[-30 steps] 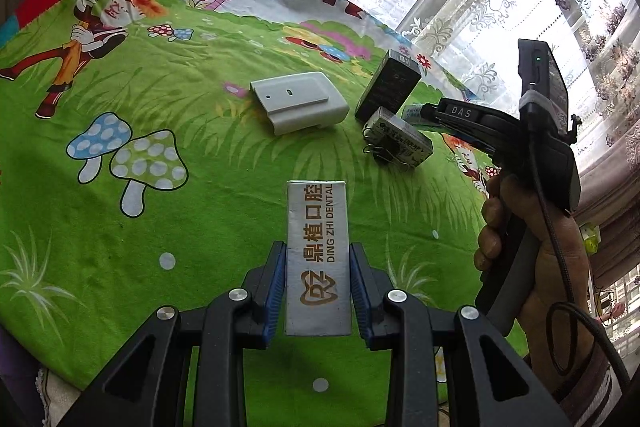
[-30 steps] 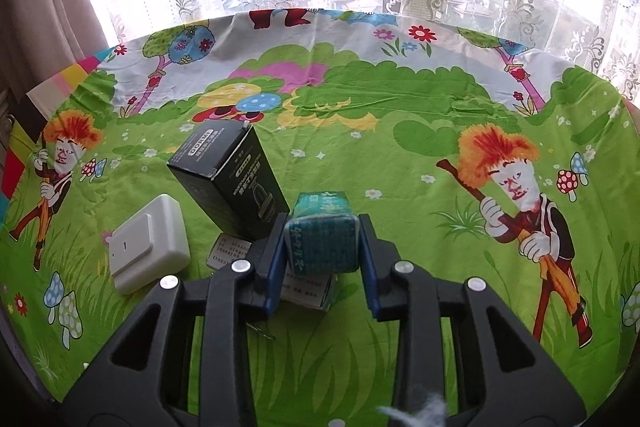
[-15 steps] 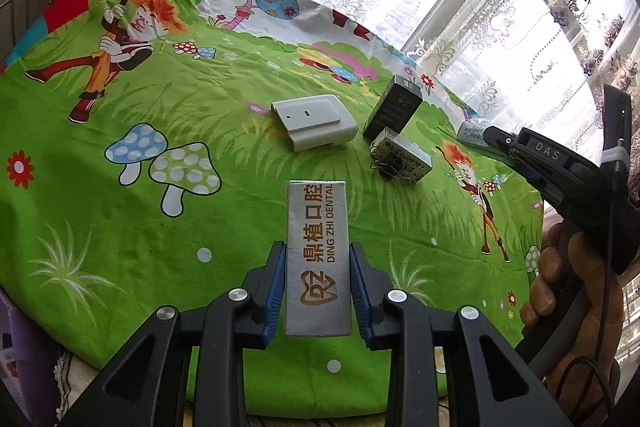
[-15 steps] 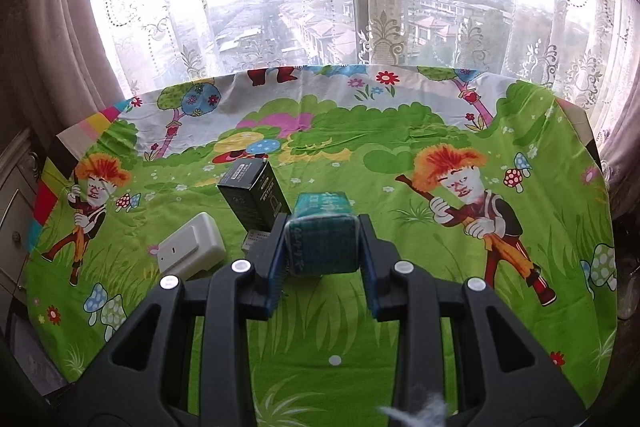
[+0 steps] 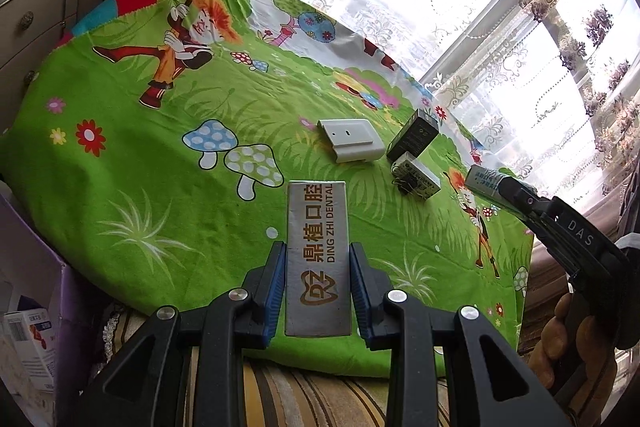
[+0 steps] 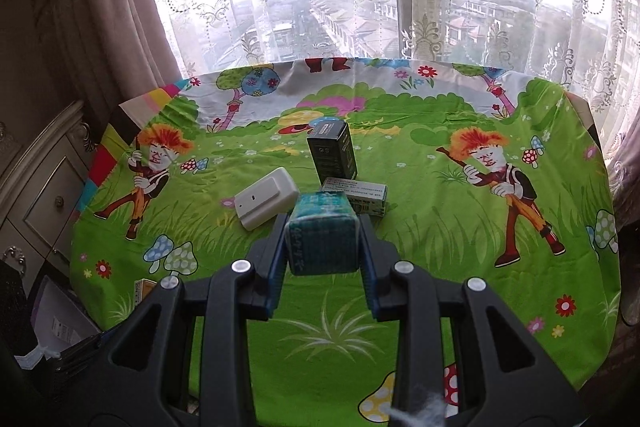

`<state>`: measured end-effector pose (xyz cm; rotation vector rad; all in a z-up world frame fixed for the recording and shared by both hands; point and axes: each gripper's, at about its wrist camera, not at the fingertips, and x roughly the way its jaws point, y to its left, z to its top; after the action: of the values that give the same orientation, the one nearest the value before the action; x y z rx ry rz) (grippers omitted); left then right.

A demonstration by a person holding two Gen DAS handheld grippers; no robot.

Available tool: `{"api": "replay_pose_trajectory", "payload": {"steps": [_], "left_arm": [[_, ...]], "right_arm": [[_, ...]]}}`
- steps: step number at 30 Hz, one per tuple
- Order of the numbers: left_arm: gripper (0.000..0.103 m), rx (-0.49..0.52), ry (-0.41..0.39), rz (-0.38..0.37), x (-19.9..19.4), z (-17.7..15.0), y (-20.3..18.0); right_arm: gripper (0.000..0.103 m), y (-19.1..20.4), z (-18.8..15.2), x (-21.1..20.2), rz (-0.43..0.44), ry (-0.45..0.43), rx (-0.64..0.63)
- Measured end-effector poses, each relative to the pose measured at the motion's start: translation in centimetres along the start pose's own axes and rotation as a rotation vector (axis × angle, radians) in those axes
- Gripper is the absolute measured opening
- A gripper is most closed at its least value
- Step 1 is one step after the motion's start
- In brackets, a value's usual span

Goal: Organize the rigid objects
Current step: 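Carry the dental box and teal cube in both grippers to the purple box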

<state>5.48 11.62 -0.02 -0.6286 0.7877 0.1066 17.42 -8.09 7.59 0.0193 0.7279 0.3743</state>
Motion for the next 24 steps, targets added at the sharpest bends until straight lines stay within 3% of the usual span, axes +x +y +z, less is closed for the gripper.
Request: {"api": "replay_pose_trajectory", "payload": {"steps": [10, 24], "left_arm": [[0.032, -0.074, -0.07, 0.103, -4.8, -0.1, 5.1], [0.032, -0.319, -0.146, 0.323, -11.5, -1.6, 18.4]], "right_arm": [[0.037, 7.3, -2.8, -1.8, 0.164, 0.049, -0.109], [0.037, 19.3, -8.0, -2.4, 0.412, 0.212, -0.316]]}}
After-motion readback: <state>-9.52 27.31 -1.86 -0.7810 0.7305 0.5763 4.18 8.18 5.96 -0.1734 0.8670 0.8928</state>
